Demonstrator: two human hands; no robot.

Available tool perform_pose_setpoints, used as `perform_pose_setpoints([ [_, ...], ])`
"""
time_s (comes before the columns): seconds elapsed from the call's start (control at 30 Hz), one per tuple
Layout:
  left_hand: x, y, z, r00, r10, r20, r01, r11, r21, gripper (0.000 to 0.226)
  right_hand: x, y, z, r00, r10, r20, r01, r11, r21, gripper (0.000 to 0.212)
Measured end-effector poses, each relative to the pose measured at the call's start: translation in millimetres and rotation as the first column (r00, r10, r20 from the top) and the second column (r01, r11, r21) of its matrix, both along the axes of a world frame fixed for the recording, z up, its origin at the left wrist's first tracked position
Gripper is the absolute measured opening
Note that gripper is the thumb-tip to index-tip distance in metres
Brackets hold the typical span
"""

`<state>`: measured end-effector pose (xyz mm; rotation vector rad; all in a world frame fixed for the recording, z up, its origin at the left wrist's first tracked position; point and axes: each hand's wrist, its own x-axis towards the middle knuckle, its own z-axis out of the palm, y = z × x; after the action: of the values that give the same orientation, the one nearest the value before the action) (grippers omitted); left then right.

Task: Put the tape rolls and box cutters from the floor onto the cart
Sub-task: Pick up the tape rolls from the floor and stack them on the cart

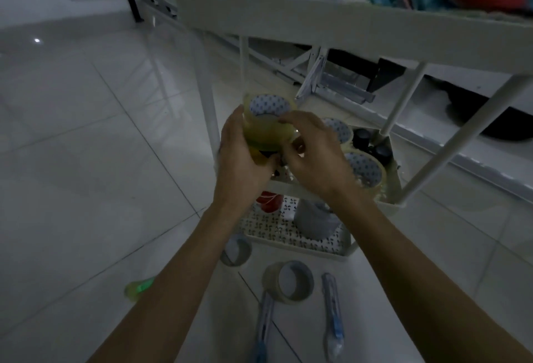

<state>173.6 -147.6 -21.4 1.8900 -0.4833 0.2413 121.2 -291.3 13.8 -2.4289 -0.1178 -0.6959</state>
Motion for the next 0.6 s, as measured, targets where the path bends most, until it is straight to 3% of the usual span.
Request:
perform_pose_setpoints([
  [0.1,-41,19,-16,0.987,0.016,0.157,-0.018,1.0,0.013,0.064,-41,4,-24,0.986,-0.066,0.154,0.064,0.998,0.017,0.016],
  [0.2,-81,47,-62,0.964,-0.019,0.265,-0.02,0.989,0.147,0.034,-79,13,-63,0.989,-0.061,0.136,0.061,0.998,0.005,0.006],
  [0.37,-95,82,-143,0.997,-0.074,0.003,0.069,0.951,0.301,0.03,-109,29,-128,0.999,0.009,0.052,0.002,0.979,-0.205,0.009],
  [0.43,-95,89,-164,0.997,-0.057,-0.053,0.071,0.941,0.332,0.039,-116,29,-154,0.999,0.007,-0.05,-0.019,0.972,-0.234,0.015],
  [0.5,-92,92,-179,0.995,-0.044,-0.092,0.074,0.933,0.351,0.047,-118,24,-178,0.963,-0.018,-0.268,-0.033,0.982,-0.186,0.036],
  [0.6,-84,91,-193,0.984,-0.029,-0.175,0.094,0.921,0.378,0.057,-121,16,-202,0.737,-0.114,-0.667,-0.033,0.978,-0.204,0.082],
])
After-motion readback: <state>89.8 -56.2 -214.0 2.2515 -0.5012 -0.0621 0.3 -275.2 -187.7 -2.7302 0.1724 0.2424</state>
